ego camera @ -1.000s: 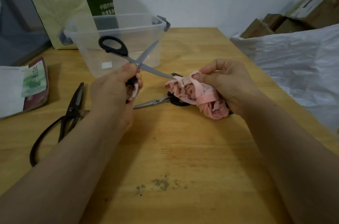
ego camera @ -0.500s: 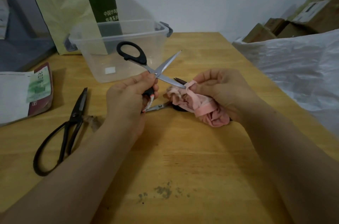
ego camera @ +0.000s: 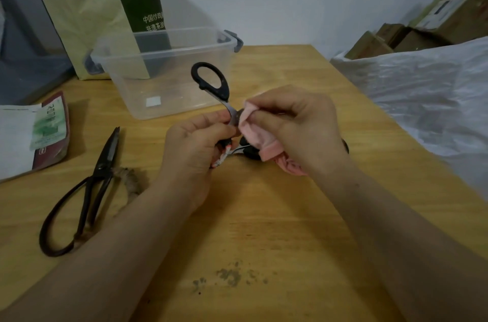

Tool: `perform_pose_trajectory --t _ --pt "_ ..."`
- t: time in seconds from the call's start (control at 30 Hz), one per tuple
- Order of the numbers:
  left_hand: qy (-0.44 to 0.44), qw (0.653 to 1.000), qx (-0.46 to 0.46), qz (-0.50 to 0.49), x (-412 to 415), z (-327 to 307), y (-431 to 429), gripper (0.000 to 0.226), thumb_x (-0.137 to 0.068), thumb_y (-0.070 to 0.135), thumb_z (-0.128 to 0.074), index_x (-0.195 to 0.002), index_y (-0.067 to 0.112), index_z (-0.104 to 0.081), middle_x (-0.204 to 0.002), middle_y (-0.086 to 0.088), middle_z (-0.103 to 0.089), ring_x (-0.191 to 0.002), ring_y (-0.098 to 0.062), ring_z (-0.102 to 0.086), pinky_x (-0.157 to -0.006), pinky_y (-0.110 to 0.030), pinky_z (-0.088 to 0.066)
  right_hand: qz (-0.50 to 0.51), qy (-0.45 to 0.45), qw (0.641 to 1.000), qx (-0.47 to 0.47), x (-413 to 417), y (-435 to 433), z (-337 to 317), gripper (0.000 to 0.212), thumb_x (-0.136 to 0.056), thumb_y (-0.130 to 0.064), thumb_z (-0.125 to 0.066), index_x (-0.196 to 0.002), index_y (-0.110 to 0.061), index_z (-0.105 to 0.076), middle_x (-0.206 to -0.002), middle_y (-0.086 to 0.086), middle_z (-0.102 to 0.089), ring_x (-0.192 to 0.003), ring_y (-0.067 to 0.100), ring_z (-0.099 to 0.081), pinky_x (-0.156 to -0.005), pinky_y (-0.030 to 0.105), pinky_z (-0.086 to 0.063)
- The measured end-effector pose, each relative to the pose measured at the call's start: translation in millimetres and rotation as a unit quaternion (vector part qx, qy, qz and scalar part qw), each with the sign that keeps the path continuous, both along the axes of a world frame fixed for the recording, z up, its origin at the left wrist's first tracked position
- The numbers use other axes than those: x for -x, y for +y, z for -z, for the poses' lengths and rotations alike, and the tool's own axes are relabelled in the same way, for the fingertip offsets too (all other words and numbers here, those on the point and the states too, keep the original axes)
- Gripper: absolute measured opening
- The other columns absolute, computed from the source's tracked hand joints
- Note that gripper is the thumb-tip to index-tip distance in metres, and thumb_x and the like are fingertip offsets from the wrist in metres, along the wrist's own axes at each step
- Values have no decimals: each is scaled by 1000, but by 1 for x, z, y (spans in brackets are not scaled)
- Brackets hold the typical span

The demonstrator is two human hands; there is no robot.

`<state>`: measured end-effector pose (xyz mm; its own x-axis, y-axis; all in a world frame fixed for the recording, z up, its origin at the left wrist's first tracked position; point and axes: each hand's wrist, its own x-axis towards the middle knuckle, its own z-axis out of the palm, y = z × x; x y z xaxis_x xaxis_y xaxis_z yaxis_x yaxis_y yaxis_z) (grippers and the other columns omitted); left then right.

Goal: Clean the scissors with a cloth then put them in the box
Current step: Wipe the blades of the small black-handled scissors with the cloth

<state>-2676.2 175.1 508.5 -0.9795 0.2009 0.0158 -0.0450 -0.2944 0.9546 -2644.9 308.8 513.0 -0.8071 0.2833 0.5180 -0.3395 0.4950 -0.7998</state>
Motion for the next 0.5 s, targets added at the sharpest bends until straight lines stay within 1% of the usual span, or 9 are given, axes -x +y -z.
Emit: perform_pose_trajectory --t 0.07,0.1,0.17,0.23,0.33,0.4,0.43,0.5 --pt "1 1000 1 16 -2 0 1 19 -81 -14 -54 -86 -1 -68 -63 -10 -69 -52 -11 -61 -53 -18 -52 5 0 997 -76 4 -3 6 18 -76 -10 -76 -93 -16 -76 -90 -15 -62 -88 2 -61 -79 14 -49" --pt "-3 1000 2 19 -3 0 1 19 -81 -14 -54 -84 -1 -67 -61 -10 -68 -52 -11 -62 -53 -17 -53 16 -1 996 -92 7 -1 7 16 -76 -11 -76 -91 -16 -76 -88 -16 -59 -87 2 -59 -79 14 -48" --pt "-11 1000 -3 17 -3 0 1 16 -80 -13 -55 -82 -1 -66 -59 -11 -67 -54 -13 -62 -54 -18 -53 47 -7 994 -95 10 5 8 13 -77 -10 -76 -89 -14 -76 -86 -16 -57 -85 2 -58 -78 14 -48" --pt "-14 1000 -11 16 -3 -1 0 15 -80 -13 -55 -85 -2 -65 -59 -11 -66 -53 -12 -62 -54 -17 -52 79 -19 994 -74 11 11 6 13 -79 -9 -74 -91 -15 -75 -87 -17 -58 -85 1 -58 -79 12 -47" --pt "-19 999 -50 12 -2 -5 -2 14 -82 -11 -55 -89 -3 -63 -62 -12 -66 -55 -14 -61 -57 -18 -53 100 12 995 -23 8 16 1 15 -79 -10 -74 -85 -24 -74 -88 -11 -63 -81 -2 -59 -74 8 -44" --pt "-27 997 -73 4 -2 -6 -2 15 -84 -11 -54 -87 -1 -63 -65 -13 -67 -59 -16 -63 -62 -21 -55 83 31 996 -25 3 11 -1 22 -79 -12 -74 -79 -33 -71 -89 -11 -64 -82 -2 -59 -73 8 -44" --pt "-27 997 -74 3 -3 -6 -2 16 -84 -11 -53 -86 0 -64 -68 -13 -69 -61 -16 -65 -64 -23 -56 62 32 997 -36 2 6 -1 20 -79 -12 -74 -80 -32 -71 -89 -11 -64 -83 -1 -59 -74 9 -45" --pt "-13 998 -55 22 -7 -6 0 19 -84 -9 -53 -90 0 -68 -73 -12 -71 -61 -14 -67 -67 -24 -57 27 22 997 -69 2 -3 1 13 -79 -14 -74 -89 -23 -75 -89 -13 -60 -83 0 -57 -75 10 -46"
